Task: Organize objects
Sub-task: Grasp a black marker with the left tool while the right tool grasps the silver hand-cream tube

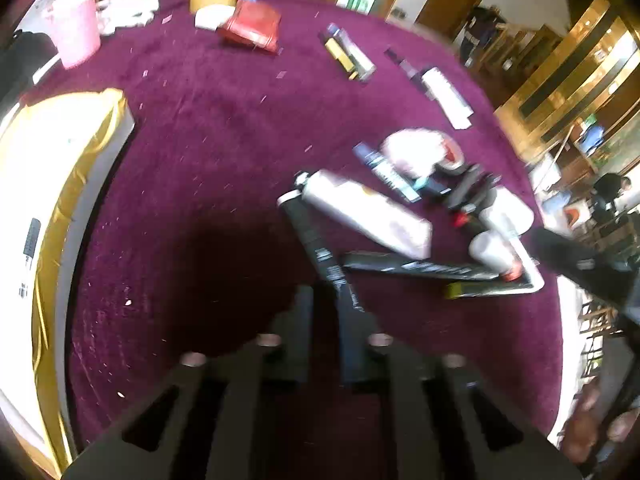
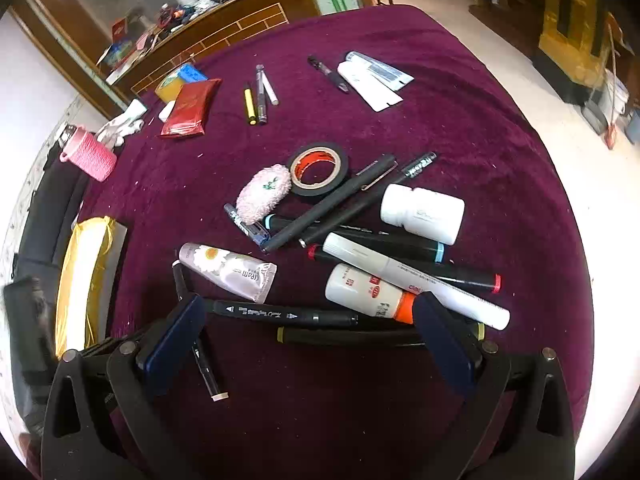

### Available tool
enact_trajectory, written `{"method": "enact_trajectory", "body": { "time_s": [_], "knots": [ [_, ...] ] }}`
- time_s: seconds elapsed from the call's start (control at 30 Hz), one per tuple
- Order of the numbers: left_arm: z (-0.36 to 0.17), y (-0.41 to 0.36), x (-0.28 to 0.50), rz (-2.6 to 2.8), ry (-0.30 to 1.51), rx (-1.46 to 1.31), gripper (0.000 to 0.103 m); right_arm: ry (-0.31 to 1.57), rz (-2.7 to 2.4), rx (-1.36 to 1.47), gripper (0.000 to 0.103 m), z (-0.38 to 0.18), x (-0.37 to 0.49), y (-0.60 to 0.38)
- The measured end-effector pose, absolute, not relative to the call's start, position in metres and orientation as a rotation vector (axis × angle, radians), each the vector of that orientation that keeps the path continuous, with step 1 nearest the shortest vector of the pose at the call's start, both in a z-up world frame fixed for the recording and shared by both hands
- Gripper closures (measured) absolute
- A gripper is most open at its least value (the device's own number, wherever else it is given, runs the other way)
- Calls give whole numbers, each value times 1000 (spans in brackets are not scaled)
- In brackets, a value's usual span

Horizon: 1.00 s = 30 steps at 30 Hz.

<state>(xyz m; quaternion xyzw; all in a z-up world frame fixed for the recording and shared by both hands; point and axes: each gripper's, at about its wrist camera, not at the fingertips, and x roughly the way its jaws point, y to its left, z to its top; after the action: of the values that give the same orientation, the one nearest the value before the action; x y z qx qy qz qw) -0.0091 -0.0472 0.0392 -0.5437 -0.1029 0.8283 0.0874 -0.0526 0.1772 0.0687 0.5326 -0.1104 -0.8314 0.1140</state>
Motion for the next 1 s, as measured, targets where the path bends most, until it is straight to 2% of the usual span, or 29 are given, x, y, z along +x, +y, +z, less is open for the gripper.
{"method": "enact_trajectory", "body": {
  "time_s": [0.03, 0.07, 0.23, 0.3, 0.33, 0.37, 0.47, 0.7, 0.73, 0.77, 0.83, 0.87, 0.93, 1.0],
  "knots": [
    [44, -44, -6, 2487, -304, -1596, 62, -312, -2435, 1560, 0, 69, -53, 176],
    [46, -41, -6, 2501, -302, -1582, 55, -308, -2435, 1558, 0, 69, -53, 176],
    [29, -20, -17, 2486, -137, -1660, 55, -306, -2424, 1568, 0, 67, -53, 176],
    [17, -16, -16, 2483, -60, -1678, 58, -303, -2421, 1567, 0, 67, -52, 176],
    [18, -15, -14, 2502, 8, -1657, 66, -303, -2419, 1566, 0, 68, -52, 176],
    [18, -16, -13, 2500, 48, -1658, 80, -298, -2420, 1565, 0, 68, -52, 177],
    [20, -43, -11, 2500, 26, -1705, 91, -286, -2414, 1564, 0, 69, -53, 178],
    [19, -77, -5, 2522, -32, -1736, 92, -170, -2335, 1548, 0, 67, -59, 152],
    [18, -74, -7, 2532, -15, -1727, 89, -141, -2323, 1541, 0, 67, -61, 144],
    [17, -70, -7, 2538, -4, -1710, 81, -104, -2308, 1530, 0, 68, -64, 134],
    [15, -66, -12, 2554, -7, -1657, 76, -36, -2286, 1509, 0, 69, -71, 116],
    [15, -66, -14, 2557, 3, -1653, 78, 9, -2268, 1501, 0, 68, -75, 105],
    [17, -72, -15, 2528, -57, -1659, 92, 81, -2233, 1487, 0, 66, -82, 86],
    [22, -84, -8, 2518, -131, -1655, 92, 161, -2191, 1477, 0, 60, -87, 66]
  ]
}}
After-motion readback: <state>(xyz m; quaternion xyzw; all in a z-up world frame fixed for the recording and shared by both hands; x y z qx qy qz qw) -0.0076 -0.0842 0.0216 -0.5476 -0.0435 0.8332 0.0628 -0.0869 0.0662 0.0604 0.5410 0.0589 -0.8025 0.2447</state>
